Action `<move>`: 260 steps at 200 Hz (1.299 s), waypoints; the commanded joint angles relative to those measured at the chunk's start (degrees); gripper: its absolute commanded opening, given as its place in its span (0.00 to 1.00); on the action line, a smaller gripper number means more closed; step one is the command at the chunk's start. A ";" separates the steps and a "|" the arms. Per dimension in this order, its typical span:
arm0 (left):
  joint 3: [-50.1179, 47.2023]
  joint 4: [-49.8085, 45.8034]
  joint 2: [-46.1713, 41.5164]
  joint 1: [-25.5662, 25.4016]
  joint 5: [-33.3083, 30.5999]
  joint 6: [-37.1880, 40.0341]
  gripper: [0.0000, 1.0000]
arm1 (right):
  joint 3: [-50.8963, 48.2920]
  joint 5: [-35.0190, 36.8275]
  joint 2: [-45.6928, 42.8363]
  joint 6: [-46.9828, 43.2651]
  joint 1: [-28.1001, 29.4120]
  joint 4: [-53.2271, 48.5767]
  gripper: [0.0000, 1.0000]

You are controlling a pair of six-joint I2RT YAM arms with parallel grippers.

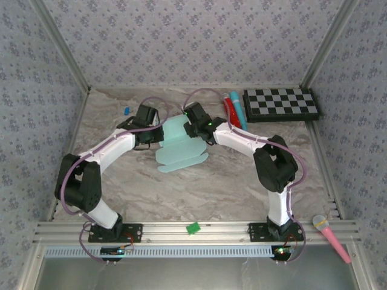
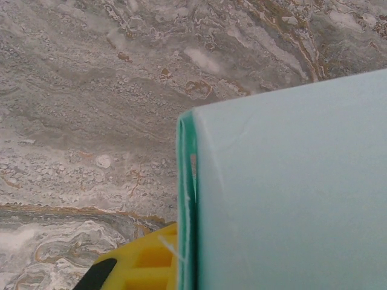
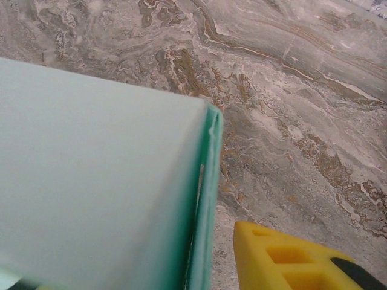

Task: Fold the paper box

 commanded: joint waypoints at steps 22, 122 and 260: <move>2.00 -2.75 1.21 -0.31 0.49 1.10 0.00 | 3.04 6.12 0.65 2.96 -1.05 -0.63 0.26; 2.11 -2.55 1.69 -0.30 0.49 0.93 0.00 | 8.05 12.82 5.30 9.55 -0.74 -7.50 0.00; 1.94 -2.92 2.01 -0.31 0.05 0.66 0.00 | 4.81 5.88 0.93 6.54 -0.13 -1.50 0.33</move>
